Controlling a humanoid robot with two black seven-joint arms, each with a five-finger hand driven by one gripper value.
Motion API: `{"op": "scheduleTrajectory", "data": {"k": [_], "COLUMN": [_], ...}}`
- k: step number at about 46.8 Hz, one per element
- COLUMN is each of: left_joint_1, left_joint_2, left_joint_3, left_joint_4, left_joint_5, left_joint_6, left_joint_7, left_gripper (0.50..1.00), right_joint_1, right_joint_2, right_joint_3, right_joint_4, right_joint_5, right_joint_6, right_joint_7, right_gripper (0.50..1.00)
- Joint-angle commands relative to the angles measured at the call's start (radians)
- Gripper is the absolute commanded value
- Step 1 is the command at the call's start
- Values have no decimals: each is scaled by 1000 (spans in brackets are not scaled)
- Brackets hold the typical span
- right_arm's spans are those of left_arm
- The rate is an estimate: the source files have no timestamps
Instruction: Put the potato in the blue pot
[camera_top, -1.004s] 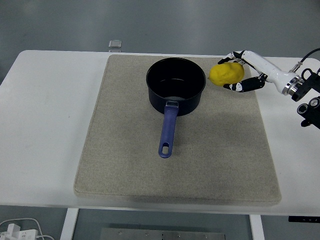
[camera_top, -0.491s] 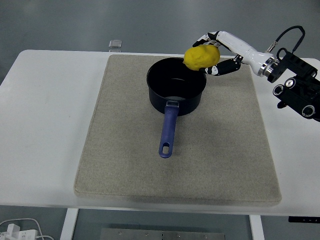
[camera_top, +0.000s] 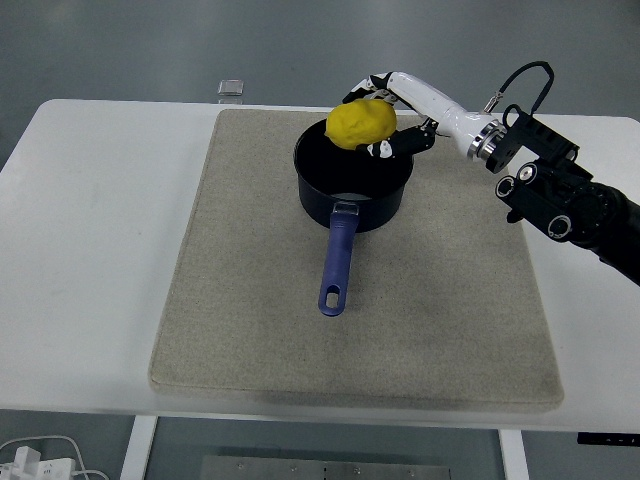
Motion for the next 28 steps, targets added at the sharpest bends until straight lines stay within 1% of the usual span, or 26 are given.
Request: {"op": "scheduleTrajectory", "data": {"k": [1,10,28], "left_joint_1": [0,1,0], "left_joint_2": [0,0,0], "left_joint_3": [0,0,0], "left_joint_4": [1,1,1], "left_joint_5": [0,0,0], "left_joint_6": [0,0,-6], "left_joint_7": [0,0,0], "left_gripper": [992,994,994], "right_joint_1": [-10,-27,-48], "right_joint_2": [14,43,45], "right_joint_3": [0,3,11], "right_joint_4": [-4,-23,-23], "right_joint_5": [0,0,0], "right_joint_6": [-4,-9,-13], "right_joint_7": [0,0,0], "right_gripper": [500,500,500]}}
